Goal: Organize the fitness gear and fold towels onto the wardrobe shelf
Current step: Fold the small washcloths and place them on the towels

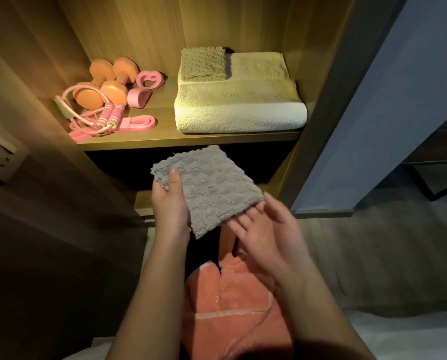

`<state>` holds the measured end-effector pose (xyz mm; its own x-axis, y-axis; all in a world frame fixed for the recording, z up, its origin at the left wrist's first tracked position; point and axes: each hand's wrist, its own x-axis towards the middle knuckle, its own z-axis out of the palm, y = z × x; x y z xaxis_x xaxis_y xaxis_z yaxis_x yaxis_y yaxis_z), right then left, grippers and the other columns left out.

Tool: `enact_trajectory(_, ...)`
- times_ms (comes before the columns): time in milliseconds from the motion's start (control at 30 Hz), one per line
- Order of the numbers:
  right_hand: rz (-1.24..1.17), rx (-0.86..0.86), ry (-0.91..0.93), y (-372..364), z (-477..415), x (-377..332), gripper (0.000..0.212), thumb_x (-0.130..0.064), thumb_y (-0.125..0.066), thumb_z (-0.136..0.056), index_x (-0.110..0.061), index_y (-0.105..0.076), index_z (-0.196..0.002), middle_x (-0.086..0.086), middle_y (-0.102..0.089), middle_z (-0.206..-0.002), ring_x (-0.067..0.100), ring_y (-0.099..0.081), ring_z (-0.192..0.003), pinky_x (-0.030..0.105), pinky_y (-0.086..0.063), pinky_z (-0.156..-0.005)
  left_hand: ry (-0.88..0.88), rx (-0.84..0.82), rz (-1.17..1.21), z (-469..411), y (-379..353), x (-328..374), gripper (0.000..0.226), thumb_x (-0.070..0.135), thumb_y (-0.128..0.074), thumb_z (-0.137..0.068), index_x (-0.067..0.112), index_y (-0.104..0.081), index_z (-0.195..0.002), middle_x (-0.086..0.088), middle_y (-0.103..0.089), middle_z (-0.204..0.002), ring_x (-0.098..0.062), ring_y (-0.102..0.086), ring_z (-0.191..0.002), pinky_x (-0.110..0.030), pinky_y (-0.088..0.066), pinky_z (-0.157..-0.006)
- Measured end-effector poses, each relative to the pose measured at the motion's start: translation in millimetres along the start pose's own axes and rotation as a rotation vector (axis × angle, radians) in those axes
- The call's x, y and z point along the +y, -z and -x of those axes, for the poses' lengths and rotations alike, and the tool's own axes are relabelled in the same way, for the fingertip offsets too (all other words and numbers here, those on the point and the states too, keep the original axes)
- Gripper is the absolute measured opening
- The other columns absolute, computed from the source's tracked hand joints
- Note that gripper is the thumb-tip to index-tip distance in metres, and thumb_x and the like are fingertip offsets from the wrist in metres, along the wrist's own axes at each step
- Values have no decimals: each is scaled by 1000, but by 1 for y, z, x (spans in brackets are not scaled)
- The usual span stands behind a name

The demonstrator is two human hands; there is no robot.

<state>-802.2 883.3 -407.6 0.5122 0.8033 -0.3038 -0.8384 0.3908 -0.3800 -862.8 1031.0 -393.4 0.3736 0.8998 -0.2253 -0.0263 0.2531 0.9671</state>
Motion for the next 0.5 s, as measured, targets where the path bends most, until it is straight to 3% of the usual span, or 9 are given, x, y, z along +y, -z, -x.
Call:
enact_trajectory(67,319,313,19,17,-4,-4,21,-26,-58,-92,-9,-65,-101,10,-71,-101,19,-71,-90,32,-58,-71,-20,-60,-37,-6,5,8,34,39,-50,-99,22,-52,-128,3,-65,-120,-16,-63,-111,-44,-52,-93)
enact_trajectory(133,639,506,152,29,-6,-12,20,-30,-56,-95,-15,-64,-106,3,-71,-101,11,-70,-89,26,-55,-71,-90,-167,-117,-7,9,16,19,37,-52,-99,29,-57,-115,14,-71,-102,-3,-69,-92,-29,-57,-74)
enact_trajectory(200,705,402,178,30,-11,-22,36,-45,-60,-90,-22,-60,-118,-2,-72,-108,9,-68,-100,27,-52,-80,-127,-309,-178,-4,8,23,16,36,-53,-98,31,-58,-113,18,-73,-96,-1,-70,-85,-20,-55,-60)
enact_trajectory(233,653,283,108,25,-12,-26,46,-51,-61,-85,-24,-59,-122,-2,-72,-111,11,-68,-104,29,-53,-83,-130,-371,-203,-2,6,26,19,36,-54,-97,30,-58,-115,16,-73,-99,-4,-71,-89,-22,-56,-62)
enact_trajectory(300,537,88,-41,12,-16,-32,57,-52,-64,-82,-21,-58,-129,4,-68,-122,20,-63,-115,37,-50,-94,-145,-463,-249,1,2,30,23,38,-56,-95,31,-60,-117,12,-72,-107,-8,-69,-97,-29,-56,-76)
enact_trajectory(367,492,34,-82,3,-18,-36,58,-43,-69,-81,-13,-59,-130,13,-64,-127,28,-61,-118,43,-47,-100,-173,-491,-274,3,-2,33,23,38,-57,-95,32,-62,-116,11,-71,-110,-8,-67,-102,-33,-51,-87)
enact_trajectory(500,527,80,93,0,-18,-37,40,-24,-65,-87,-5,-61,-123,16,-69,-115,30,-67,-106,38,-58,-81,-60,-440,-137,-3,-3,32,31,36,-59,-93,15,-63,-116,-3,-73,-106,-24,-69,-100,-37,-56,-81)
